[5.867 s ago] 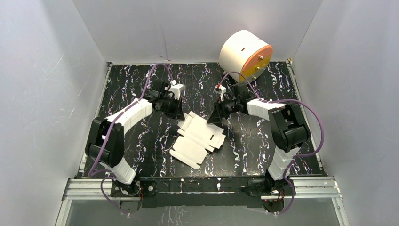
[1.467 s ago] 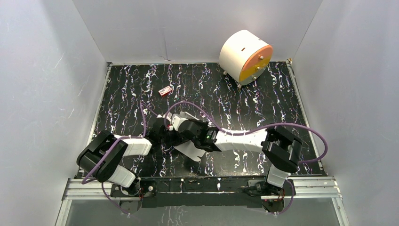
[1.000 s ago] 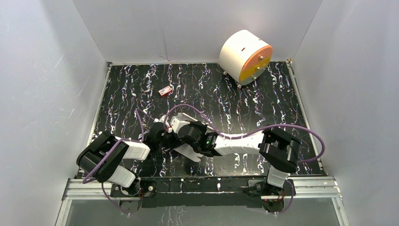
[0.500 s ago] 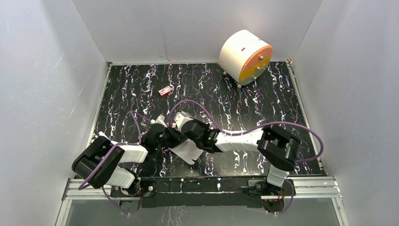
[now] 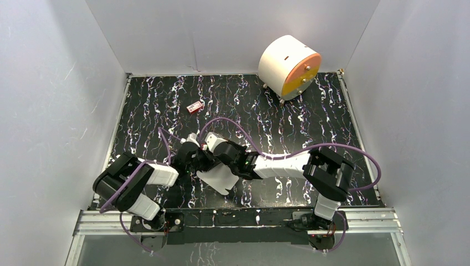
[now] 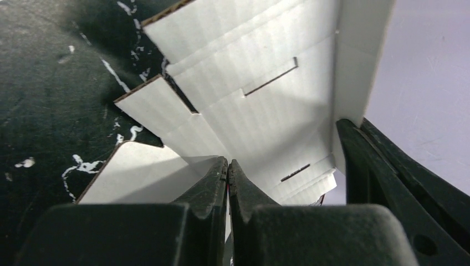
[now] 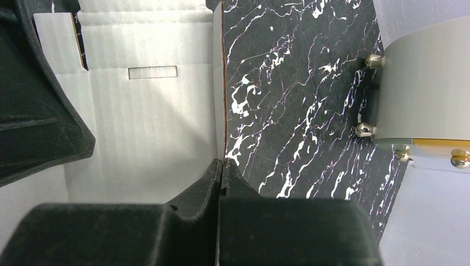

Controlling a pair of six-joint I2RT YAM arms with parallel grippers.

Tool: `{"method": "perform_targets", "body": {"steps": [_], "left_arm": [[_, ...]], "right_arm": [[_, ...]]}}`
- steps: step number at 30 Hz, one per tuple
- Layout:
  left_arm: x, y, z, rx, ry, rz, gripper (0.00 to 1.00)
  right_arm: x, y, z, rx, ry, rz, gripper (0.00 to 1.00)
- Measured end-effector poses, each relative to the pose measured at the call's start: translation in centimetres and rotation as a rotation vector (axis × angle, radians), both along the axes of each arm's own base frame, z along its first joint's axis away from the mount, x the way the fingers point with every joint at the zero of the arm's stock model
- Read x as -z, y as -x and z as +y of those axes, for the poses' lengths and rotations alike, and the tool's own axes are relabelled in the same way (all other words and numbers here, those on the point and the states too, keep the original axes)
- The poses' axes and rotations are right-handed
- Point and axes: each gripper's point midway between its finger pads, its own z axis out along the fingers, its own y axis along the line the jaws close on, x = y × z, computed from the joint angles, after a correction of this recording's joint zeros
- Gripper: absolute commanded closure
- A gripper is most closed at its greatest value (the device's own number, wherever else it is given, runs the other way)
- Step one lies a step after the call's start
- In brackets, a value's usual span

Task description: Fold the paper box

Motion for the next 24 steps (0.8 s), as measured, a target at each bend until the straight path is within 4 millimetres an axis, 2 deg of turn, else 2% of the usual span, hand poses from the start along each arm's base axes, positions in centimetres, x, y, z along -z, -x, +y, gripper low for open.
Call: {"method": "perform_targets", "body": {"steps": [3, 17, 24], "left_arm": [[0.7, 0.1, 0.0, -0.003, -0.005, 0.02, 1.0], [1.2, -0.9, -1.1, 0.0, 0.021, 0.021, 1.0], [1.7, -1.5, -1.8, -0.007, 0.017, 0.028, 1.0]], "right_arm": [[0.0, 0.0, 0.0, 0.0, -0.003, 0.003, 0.97], [0.5, -0.1, -1.2, 0.024, 0.04, 0.024, 0.97], [0.5, 0.3, -0.6, 0.016, 0.021, 0.052, 0.97]]}}
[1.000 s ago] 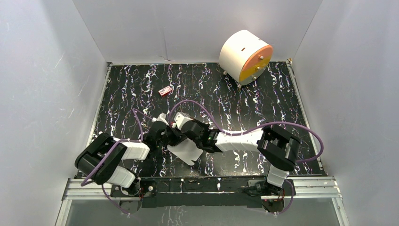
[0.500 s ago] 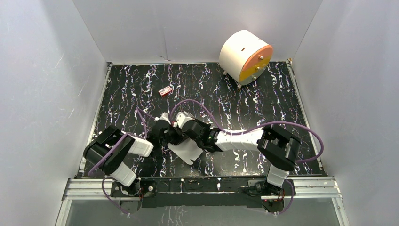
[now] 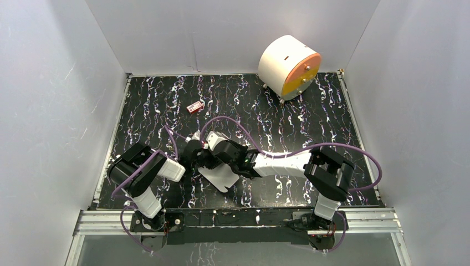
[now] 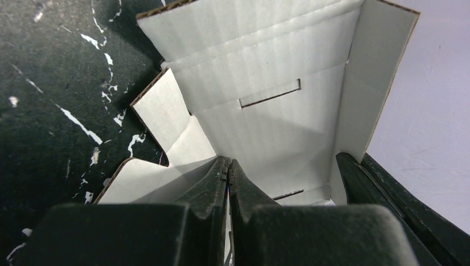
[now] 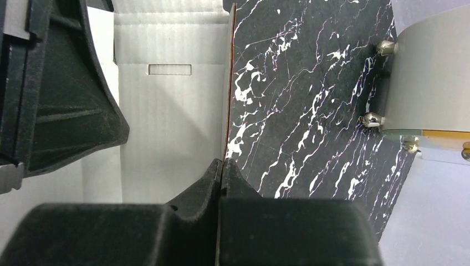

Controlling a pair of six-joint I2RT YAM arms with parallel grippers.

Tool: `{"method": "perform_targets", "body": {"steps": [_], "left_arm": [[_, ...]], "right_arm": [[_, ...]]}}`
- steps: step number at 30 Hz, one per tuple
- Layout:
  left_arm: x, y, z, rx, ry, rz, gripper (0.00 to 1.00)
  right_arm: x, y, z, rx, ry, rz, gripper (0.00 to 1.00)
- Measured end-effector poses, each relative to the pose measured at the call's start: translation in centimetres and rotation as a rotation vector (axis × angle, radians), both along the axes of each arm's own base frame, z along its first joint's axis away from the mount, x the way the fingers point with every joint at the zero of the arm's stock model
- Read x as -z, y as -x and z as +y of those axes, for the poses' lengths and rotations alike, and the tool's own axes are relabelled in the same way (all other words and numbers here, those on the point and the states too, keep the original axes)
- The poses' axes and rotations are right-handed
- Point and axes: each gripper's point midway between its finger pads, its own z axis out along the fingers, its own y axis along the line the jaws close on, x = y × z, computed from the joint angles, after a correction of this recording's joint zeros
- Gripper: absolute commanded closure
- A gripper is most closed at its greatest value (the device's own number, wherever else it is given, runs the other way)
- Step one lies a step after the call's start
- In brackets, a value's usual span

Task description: Fold the paper box

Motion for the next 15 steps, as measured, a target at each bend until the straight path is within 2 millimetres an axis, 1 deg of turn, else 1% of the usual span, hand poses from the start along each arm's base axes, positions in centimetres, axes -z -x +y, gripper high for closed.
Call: {"method": "perform_targets", "body": {"steps": [10, 13, 15], "left_arm": [[-0.3, 0.1, 0.1, -0.004, -0.012, -0.004, 1.0], [-0.7, 0.5, 0.6, -0.005, -0.033, -0.006, 0.99], [-1.6, 0.8, 1.1, -0.008, -0.048, -0.018, 0.97]], "right_arm": [[-0.4, 0.4, 0.4, 0.006, -0.006, 0.0, 0.97], [-0.8, 0.3, 0.7, -0.007, -0.02, -0.018, 0.97], [-0.9, 0.3, 0.9, -0.02, -0.029, -0.024, 0.97]]}}
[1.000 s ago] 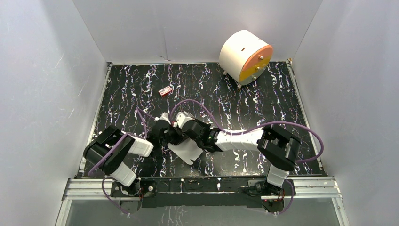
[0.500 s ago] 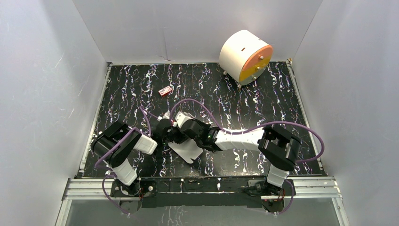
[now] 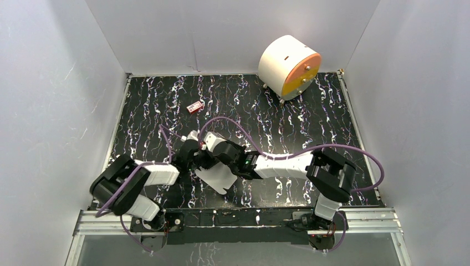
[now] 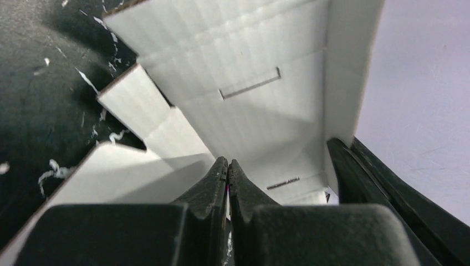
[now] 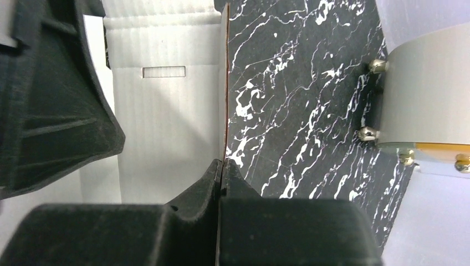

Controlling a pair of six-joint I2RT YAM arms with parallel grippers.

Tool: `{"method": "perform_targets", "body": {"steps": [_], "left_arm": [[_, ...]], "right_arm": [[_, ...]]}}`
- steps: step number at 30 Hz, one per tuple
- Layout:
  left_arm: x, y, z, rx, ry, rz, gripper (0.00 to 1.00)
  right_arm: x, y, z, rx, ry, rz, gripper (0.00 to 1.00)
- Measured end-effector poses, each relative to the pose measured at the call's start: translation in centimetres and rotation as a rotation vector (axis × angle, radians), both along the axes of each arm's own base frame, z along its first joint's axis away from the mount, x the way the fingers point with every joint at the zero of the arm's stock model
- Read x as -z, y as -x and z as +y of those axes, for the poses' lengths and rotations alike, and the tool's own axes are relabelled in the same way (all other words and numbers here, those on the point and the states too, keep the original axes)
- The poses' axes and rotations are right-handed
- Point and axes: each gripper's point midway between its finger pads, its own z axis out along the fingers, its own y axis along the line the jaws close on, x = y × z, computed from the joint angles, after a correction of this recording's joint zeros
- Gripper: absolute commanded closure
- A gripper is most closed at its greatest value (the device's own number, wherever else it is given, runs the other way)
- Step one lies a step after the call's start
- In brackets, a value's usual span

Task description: Fold the paper box

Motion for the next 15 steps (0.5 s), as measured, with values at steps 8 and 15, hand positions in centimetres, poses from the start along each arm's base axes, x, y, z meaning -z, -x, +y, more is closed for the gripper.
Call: {"method": "perform_targets", "body": {"steps": [8, 15], "left_arm": [[-4.0, 0.4, 3.0, -0.063, -0.007, -0.102, 0.88], [-5.9, -0.2, 7.7, -0.172, -0.055, -0.142, 0.77]], "right_arm": [[0.0, -0.6, -0.7, -0.094, 0.062, -0.051, 1.0], [0.4, -1.6, -1.1, -0.208, 0.16, -0.126, 1.0]]}}
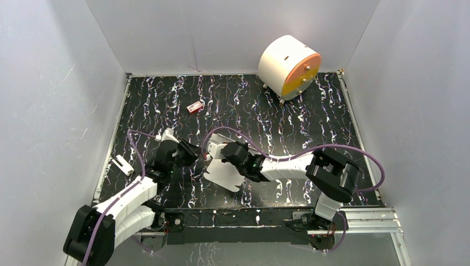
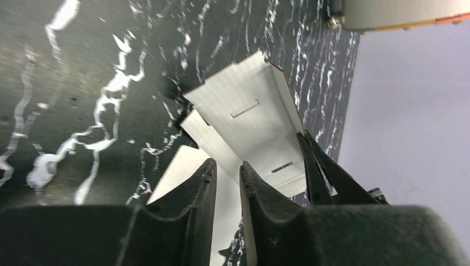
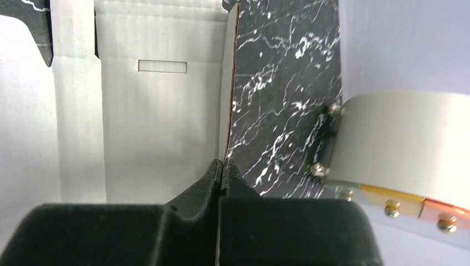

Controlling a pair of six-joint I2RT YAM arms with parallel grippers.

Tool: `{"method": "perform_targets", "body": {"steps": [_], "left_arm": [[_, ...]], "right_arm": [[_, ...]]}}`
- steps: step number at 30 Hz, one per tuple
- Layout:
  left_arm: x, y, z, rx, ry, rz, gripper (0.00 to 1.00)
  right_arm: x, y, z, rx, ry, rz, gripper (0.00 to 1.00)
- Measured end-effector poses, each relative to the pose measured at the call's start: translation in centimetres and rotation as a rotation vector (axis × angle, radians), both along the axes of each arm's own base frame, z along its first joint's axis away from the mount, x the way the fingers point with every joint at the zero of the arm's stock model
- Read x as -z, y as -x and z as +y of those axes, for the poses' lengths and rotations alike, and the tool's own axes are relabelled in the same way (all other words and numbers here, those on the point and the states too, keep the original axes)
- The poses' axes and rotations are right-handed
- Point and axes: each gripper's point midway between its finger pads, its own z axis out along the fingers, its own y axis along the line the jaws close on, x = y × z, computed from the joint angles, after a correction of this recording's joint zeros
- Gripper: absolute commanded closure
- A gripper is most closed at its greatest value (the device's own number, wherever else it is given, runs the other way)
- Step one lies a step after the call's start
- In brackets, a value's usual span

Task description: Fold the paper box

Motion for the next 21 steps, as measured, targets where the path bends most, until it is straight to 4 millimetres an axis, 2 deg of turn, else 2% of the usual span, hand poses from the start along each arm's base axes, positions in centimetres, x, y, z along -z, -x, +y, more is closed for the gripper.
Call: {"method": "perform_targets", "body": {"steps": [6, 10, 13, 16, 21], "left_arm": [[-1.3, -0.7, 2.9, -0.051, -0.072, 0.011, 0.66], [-3.7, -1.7, 3.6, -0.041, -0.125, -0.027, 0.57], [-5.0, -2.6, 3.7, -0.032, -0.151, -0.056, 0.52], [-4.5, -3.2, 3.6, -0.025, -0.165, -0.044, 0.47], [-1.9, -4.1, 3.0, -0.011, -0.158, -0.004, 0.39]], "right_arm": [[-0.5, -0.2, 0.7, -0.15, 0.038, -0.11, 1.0], [-0.8, -0.3, 1.3, -0.261, 0.06, -0.187, 1.0], [-2.0, -0.8, 1.9, -0.303, 0.054, -0.249, 1.0], [-3.5, -1.2, 2.4, -0.337, 0.03, -0.321, 1.0], [-3.4, -1.0, 2.3, -0.399, 0.037, -0.36, 1.0]]}}
